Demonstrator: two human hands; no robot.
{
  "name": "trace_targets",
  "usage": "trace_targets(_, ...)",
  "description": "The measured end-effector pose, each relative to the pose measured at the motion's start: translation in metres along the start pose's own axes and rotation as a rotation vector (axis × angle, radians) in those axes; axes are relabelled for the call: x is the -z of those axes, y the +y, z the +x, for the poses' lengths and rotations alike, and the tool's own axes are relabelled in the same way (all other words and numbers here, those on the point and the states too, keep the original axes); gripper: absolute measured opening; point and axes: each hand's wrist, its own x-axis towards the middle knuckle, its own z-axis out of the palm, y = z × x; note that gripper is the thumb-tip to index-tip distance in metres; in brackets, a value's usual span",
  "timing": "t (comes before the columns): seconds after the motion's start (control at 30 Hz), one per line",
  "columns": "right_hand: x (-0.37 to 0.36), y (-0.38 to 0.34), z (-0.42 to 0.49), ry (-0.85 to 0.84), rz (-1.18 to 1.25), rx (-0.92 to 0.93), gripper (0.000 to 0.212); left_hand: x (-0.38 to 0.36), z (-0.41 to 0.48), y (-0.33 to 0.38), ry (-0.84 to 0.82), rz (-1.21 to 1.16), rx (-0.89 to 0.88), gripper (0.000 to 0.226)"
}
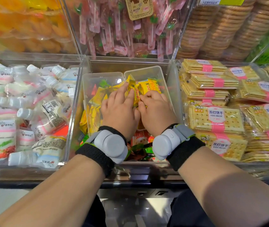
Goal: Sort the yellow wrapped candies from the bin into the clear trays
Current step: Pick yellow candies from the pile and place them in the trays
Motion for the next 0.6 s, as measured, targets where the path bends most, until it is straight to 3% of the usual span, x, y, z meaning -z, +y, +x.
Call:
trace_targets(0.37, -0.002, 0.000, 0.001, 0.047, -0.003, 0.010, 0.034, 0.001, 0.000, -0.002, -0.024, 0.120, -0.045, 0.057)
trace_targets(0.6, 0.000, -0.004, 0.000, 0.048, 0.014, 0.007, 0.041, 0.016, -0.006, -0.010, -0.082, 0.017, -0.101, 0.060)
